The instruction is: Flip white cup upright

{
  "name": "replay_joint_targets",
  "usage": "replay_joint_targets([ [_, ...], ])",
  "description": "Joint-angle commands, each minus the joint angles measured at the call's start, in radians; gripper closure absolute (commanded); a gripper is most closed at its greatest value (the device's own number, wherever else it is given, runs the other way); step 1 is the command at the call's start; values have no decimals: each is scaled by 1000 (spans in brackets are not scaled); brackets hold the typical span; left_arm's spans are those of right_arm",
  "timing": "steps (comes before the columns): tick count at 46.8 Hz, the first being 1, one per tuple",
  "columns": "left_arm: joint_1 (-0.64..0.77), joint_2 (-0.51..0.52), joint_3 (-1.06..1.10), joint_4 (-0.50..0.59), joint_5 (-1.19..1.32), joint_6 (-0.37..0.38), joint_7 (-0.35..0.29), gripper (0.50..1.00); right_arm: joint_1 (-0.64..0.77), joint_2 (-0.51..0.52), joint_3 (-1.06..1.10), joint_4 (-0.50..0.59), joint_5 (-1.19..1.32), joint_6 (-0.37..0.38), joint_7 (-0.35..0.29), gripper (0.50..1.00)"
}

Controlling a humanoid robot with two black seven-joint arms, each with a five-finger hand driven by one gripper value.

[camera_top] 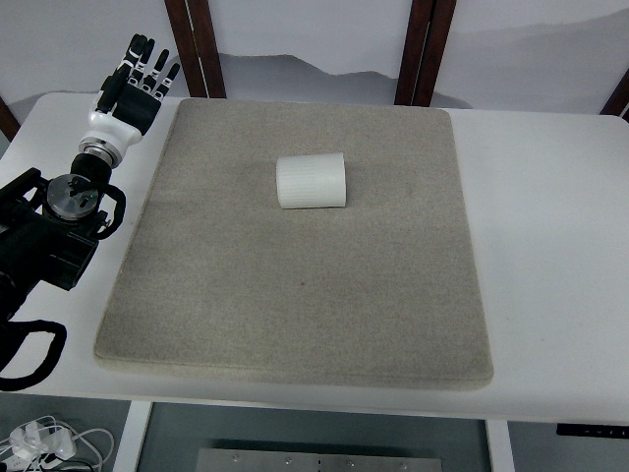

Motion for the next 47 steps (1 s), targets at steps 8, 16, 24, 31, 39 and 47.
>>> replay_joint_targets([
  [8, -11, 5, 14, 6, 3, 4, 0, 501, 0, 0, 0, 0, 0, 0, 0, 548],
  [16, -29, 14, 20, 6, 8, 9, 1, 501, 0, 0, 0, 0, -1, 0, 0, 548],
  [24, -52, 15, 43, -2, 109, 7, 1, 501, 0, 0, 0, 0, 0, 0, 0, 548],
  [31, -61, 40, 43, -39, 227, -5, 1, 501, 0, 0, 0, 0, 0, 0, 0, 548],
  [39, -67, 87, 44, -155, 466, -7, 0, 504, 0, 0, 0, 0, 0, 0, 0, 548],
  [47, -89, 150, 57, -260, 701, -5, 1, 504, 0, 0, 0, 0, 0, 0, 0, 548],
])
